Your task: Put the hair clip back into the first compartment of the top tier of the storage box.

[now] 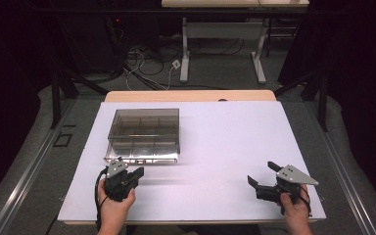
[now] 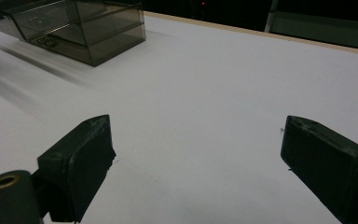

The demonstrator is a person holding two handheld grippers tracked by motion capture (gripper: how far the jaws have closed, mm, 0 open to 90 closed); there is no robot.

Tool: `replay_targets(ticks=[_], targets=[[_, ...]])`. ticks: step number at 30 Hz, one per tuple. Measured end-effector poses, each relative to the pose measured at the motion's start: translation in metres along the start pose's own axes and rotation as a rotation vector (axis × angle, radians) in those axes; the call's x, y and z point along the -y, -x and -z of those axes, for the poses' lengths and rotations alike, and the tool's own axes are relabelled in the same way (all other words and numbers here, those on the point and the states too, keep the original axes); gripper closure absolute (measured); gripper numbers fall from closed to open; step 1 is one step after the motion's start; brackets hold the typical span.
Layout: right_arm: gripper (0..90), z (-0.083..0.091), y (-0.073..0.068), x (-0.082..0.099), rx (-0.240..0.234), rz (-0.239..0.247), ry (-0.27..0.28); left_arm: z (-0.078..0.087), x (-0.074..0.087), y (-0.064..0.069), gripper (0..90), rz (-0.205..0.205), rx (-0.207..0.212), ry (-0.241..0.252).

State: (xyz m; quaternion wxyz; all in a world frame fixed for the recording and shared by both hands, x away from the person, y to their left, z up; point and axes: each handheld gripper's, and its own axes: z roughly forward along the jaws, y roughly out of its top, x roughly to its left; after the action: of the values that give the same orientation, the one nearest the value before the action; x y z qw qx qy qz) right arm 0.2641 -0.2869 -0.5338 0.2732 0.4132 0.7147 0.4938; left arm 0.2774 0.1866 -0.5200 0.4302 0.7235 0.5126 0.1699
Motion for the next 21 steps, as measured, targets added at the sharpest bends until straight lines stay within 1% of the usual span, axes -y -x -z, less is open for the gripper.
replay_targets(ticks=[1, 2, 3, 4, 6, 10, 12, 14, 15, 17, 21], targets=[[8.9, 0.0, 0.0, 0.0, 0.004, 0.001, 0.002, 0.0, 0.0, -0.001, 90.0, 0.002, -0.01, -0.004], [8.9, 0.0, 0.0, 0.0, -0.003, 0.002, -0.002, 0.0, 0.0, -0.001, 90.0, 0.005, -0.015, -0.003], [8.9, 0.0, 0.0, 0.0, 0.003, 0.0, 0.001, 0.0, 0.0, -0.001, 90.0, 0.005, -0.019, -0.006], [8.8, 0.0, 0.001, 0.0, -0.006, 0.006, 0.001, 0.0, 0.0, -0.001, 90.0, 0.005, -0.019, -0.006], [8.8, -0.001, 0.001, 0.0, -0.006, 0.01, 0.001, -0.001, 0.001, -0.002, 90.0, 0.007, -0.025, -0.012], [8.8, -0.001, 0.0, 0.0, -0.01, 0.008, 0.001, -0.002, 0.0, -0.004, 90.0, 0.016, -0.034, 0.0], [8.8, -0.001, 0.0, 0.0, -0.01, 0.006, 0.0, -0.003, 0.0, -0.005, 90.0, 0.012, -0.039, -0.001], [8.9, -0.001, 0.001, 0.0, -0.011, 0.008, 0.001, -0.005, -0.001, -0.007, 90.0, 0.017, -0.049, 0.0], [8.9, -0.001, 0.0, 0.0, -0.01, 0.007, 0.0, -0.008, -0.001, -0.009, 90.0, 0.03, -0.049, -0.004], [8.9, -0.001, 0.0, 0.0, -0.012, 0.008, 0.0, -0.009, -0.001, -0.009, 90.0, 0.033, -0.049, -0.007], [8.8, -0.001, 0.001, 0.0, -0.011, 0.006, -0.003, -0.012, -0.002, -0.009, 90.0, 0.037, -0.063, 0.003]])
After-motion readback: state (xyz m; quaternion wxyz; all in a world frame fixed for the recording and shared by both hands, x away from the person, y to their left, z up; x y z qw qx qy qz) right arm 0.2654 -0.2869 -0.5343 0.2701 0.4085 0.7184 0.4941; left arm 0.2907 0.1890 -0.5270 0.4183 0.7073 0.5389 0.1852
